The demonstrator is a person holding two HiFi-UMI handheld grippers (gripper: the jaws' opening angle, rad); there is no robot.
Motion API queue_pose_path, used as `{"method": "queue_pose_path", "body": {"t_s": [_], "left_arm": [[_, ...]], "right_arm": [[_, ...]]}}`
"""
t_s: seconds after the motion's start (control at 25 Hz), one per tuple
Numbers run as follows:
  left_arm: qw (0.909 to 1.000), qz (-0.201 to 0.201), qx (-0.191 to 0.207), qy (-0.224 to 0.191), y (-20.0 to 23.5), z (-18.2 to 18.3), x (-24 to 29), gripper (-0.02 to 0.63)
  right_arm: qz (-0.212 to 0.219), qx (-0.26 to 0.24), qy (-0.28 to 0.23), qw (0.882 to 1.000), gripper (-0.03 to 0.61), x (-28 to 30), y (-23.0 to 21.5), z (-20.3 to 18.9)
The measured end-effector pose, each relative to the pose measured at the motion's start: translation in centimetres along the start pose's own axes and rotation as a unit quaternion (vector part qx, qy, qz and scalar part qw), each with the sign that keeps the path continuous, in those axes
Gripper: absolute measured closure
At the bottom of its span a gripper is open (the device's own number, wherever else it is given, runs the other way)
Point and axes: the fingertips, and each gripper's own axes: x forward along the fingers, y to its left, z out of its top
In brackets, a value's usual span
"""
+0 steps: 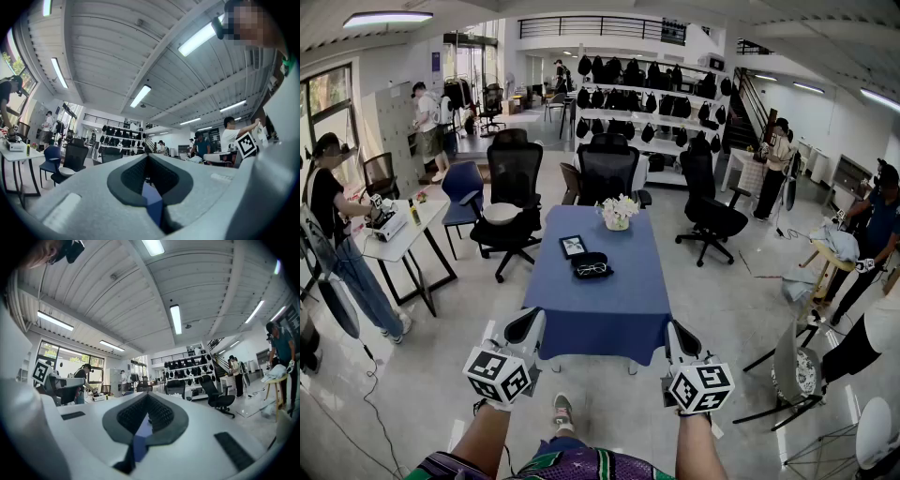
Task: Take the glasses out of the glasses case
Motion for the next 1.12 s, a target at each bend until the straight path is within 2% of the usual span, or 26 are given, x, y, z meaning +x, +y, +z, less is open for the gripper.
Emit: {"method": "queue_pose_path", "body": {"t_s": [0.4, 0.68, 1.12], "left_arm": [[0.9998, -0.017, 0.010, 0.002, -2.7, -0.6, 1.7, 0.598], [0.9997, -0.020, 0.012, 0.004, -3.4, -0.5, 1.5, 0.598], [0.9999, -0.003, 0.002, 0.010, -1.7, -1.4, 0.7, 0.598]], "right_arm": [[-0.008, -0.007, -0.002, 1.000, 0.577, -1.4, -1.9, -0.1], [-0.015, -0.026, -0.011, 0.999, 0.577, -2.2, -1.7, 0.5], [0.020, -0.016, -0.004, 1.000, 0.575, -0.6, 0.0, -0.4]]}}
